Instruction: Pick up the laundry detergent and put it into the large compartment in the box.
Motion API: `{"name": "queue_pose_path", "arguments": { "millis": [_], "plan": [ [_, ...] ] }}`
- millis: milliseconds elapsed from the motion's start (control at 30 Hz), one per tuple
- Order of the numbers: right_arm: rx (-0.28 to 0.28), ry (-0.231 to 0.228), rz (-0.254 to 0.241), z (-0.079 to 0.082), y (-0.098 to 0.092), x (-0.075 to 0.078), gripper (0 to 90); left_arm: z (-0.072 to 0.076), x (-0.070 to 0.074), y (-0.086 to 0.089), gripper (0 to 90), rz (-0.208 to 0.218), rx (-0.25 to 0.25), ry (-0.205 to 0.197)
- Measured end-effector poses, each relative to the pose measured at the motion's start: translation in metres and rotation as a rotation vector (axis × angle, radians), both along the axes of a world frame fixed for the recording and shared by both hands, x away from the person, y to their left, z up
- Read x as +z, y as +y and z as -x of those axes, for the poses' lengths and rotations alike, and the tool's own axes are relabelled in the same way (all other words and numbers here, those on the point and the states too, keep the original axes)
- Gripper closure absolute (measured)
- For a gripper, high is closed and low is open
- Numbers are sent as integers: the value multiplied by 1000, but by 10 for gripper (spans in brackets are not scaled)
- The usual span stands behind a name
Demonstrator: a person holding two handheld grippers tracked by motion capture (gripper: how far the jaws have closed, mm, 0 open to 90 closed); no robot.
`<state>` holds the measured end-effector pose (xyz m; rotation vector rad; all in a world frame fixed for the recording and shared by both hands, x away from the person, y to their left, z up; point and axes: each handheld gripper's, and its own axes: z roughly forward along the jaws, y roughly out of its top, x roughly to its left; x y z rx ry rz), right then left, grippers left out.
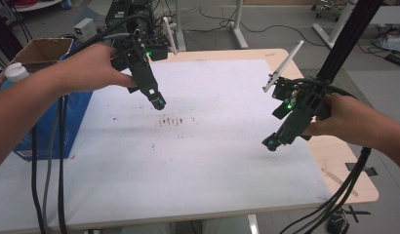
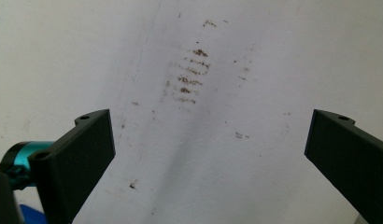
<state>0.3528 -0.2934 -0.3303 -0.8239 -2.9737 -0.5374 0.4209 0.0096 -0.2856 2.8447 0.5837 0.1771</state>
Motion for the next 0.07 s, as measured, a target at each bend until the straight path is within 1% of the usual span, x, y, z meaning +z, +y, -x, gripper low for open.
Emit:
{"name": "queue_pose_path", "arguments": {
  "millis": [67],
  "plan": [
    [-5, 0, -3, 1, -1, 0, 21, -1, -1, 1, 17, -2, 9, -14]
  ]
}}
